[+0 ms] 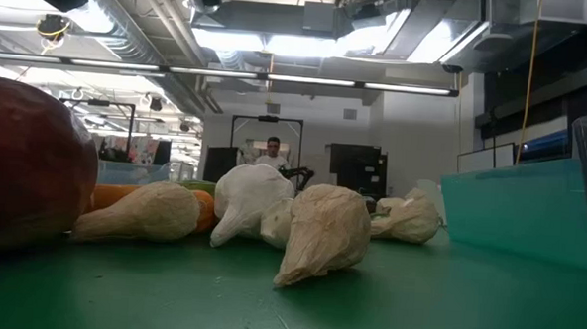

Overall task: Sort produce into baskets
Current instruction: Put the lemon into the right black bin

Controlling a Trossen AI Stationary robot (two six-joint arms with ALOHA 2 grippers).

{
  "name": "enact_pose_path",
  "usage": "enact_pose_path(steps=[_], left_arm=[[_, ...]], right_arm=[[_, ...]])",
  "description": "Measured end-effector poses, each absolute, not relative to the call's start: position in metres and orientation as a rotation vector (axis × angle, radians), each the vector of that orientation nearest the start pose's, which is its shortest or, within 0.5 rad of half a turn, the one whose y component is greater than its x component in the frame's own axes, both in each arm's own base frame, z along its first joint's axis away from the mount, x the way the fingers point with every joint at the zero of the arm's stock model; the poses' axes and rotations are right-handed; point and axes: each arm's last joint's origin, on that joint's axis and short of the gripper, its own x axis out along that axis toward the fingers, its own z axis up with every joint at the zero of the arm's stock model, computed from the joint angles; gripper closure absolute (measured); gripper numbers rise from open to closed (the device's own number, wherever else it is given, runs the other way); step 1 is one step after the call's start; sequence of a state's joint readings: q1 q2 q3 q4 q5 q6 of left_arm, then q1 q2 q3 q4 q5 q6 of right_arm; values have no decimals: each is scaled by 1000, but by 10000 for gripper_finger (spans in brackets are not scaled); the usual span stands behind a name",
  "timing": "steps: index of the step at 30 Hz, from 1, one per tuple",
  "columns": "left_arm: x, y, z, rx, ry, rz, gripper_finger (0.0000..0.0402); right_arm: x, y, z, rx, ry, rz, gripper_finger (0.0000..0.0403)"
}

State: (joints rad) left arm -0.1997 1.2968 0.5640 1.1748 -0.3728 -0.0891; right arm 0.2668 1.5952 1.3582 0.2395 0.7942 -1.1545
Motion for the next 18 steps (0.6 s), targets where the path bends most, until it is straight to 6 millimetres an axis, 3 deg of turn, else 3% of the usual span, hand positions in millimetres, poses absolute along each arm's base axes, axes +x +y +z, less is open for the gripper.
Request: enact_pose_path(steps=[4, 9, 12, 18], left_arm=[[254, -40, 277, -202, -416, 165, 77], [254, -40, 276, -219, -405, 166, 75], [253, -40, 277, -228, -380, 163, 75], [246, -35, 281, -264, -336, 172, 75]], right_arm=[[348, 88, 366, -1132, 410, -509, 143], [312, 93, 357, -1015, 584, -448, 143], [281, 96, 350, -849, 688, -378, 143], [213, 100, 341, -349, 983, -226, 143]])
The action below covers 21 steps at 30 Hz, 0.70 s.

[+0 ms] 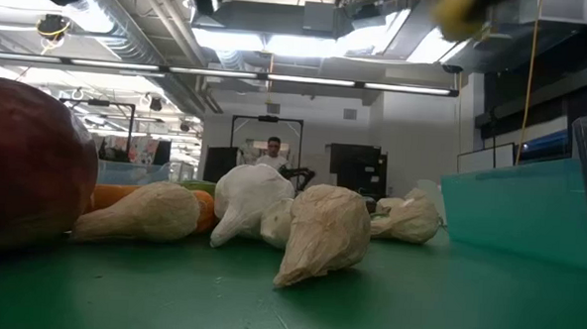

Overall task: Sort produce into baskets
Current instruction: Put the lemon into the right black bin

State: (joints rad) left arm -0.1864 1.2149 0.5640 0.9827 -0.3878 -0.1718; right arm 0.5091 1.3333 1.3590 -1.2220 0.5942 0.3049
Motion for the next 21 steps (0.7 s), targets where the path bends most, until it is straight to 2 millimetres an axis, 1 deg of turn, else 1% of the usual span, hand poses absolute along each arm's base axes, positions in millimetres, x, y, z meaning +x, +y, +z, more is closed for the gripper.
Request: enact_pose_path(steps=[4, 7, 10, 13, 17, 21], left_arm=[[242, -31, 282, -283, -294, 185, 75], [241, -30, 281, -300, -259, 185, 75], [240, -30, 279, -320, -235, 183, 75], [241, -30, 277, -330, -215, 185, 75], [241, -29, 277, -336, -213, 190, 75], [241, -27, 277, -345, -214, 198, 75]], right_arm=[[180, 119, 340, -123, 1126, -169, 143], [159, 139, 337, -9, 1198, -147, 143], [138, 160, 329, 124, 1256, -139, 143], [117, 181, 315, 277, 1292, -152, 143], [94, 207, 292, 486, 1325, -149, 143], [83, 226, 269, 672, 1315, -95, 143]])
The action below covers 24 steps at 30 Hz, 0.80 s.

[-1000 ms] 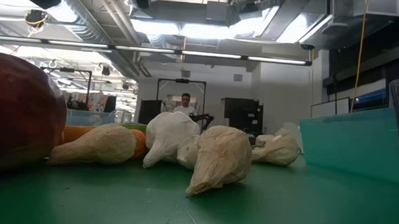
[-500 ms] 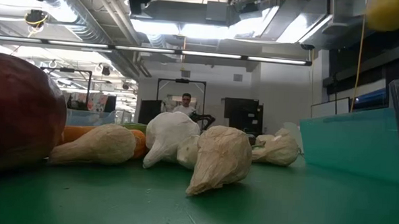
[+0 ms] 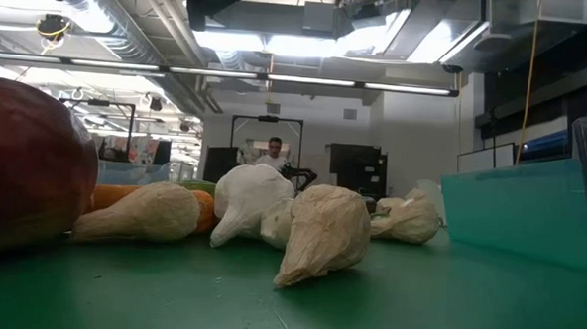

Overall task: Sort produce into baskets
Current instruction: Put the lemon into the right black bin

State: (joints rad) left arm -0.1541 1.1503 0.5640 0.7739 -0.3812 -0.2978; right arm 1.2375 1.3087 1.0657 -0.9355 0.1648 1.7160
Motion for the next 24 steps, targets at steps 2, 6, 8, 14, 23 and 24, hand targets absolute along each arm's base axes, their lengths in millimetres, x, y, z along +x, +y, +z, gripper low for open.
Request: enact_pose_path(steps=[2, 6, 8, 14, 23, 24], left_arm=[[242, -24, 276, -349, -213, 207, 75], [242, -18, 276, -360, -217, 230, 75], [242, -16, 276, -364, -216, 240, 75], [242, -14, 276, -374, -219, 247, 75], [242, -14, 276, -374, -219, 247, 75], [242, -14, 276, -374, -219, 247, 75]], right_arm=[[82, 234, 259, 753, 1304, -42, 143], [85, 240, 242, 827, 1286, 18, 143], [85, 242, 235, 829, 1288, 20, 143], [87, 250, 216, 788, 1337, -22, 137], [88, 256, 203, 778, 1383, -72, 118], [88, 256, 202, 787, 1383, -81, 115]])
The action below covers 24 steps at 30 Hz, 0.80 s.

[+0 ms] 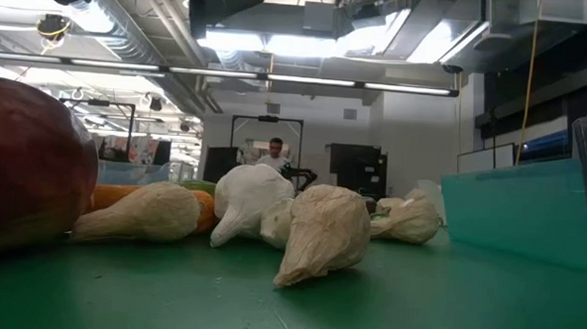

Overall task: Sort produce into baskets
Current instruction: Put the lemon into the right black bin, then put the apple into the transparent bin

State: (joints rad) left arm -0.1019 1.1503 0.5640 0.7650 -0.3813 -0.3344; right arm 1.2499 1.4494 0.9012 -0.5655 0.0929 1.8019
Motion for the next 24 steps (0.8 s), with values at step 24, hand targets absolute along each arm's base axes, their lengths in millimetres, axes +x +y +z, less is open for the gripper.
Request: enact_pose_path(steps=[24], left_arm=[[246, -28, 253, -140, 187, -16, 75]], right_arm=[[82, 245, 234, 847, 1441, 88, 76]])
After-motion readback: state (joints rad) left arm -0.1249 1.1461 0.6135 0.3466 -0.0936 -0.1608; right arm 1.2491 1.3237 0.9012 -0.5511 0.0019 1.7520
